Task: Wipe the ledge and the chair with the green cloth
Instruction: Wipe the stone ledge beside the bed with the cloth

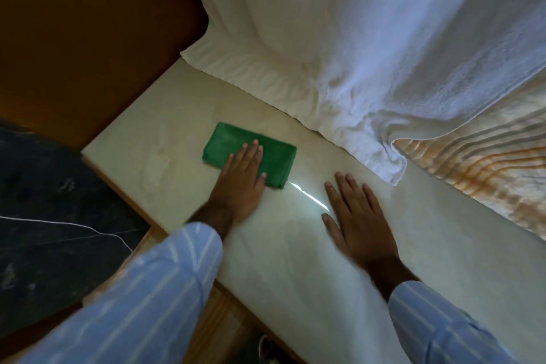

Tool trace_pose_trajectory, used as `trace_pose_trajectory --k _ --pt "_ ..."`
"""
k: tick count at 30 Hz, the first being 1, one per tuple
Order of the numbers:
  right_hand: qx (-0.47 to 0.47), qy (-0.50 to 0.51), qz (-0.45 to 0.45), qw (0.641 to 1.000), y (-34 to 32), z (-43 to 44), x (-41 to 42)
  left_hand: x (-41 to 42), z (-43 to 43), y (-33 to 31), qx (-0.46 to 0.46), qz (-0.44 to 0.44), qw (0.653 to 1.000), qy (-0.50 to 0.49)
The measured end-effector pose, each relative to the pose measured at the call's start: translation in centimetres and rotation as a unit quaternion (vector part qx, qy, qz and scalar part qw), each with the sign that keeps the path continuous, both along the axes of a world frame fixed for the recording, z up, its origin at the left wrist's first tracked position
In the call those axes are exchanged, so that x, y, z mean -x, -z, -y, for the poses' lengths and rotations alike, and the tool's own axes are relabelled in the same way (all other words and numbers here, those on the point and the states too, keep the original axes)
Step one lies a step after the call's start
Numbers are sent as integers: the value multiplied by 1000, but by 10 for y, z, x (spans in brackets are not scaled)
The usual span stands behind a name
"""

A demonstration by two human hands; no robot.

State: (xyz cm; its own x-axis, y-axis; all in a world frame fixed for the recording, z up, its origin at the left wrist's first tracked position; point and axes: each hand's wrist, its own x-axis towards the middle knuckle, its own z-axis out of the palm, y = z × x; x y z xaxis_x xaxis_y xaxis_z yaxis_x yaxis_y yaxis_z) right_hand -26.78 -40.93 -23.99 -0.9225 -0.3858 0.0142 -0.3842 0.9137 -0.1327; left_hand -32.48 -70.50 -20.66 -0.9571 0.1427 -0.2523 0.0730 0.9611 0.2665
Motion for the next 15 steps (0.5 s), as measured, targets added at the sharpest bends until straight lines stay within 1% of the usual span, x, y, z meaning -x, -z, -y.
trace_pose_trajectory --k 4,7,11,15 --pt "-4 -3 0 1000 0 -1 1 62 -4 -5 14 37 999 28" --pt "-5 -3 6 1000 0 -2 2 69 -15 -8 31 26 999 20" --pt "-12 -3 21 1000 -7 -1 0 40 -15 -8 32 11 999 9" --pt "-15 2 38 999 -13 1 0 -19 -6 -6 29 -3 1000 11"
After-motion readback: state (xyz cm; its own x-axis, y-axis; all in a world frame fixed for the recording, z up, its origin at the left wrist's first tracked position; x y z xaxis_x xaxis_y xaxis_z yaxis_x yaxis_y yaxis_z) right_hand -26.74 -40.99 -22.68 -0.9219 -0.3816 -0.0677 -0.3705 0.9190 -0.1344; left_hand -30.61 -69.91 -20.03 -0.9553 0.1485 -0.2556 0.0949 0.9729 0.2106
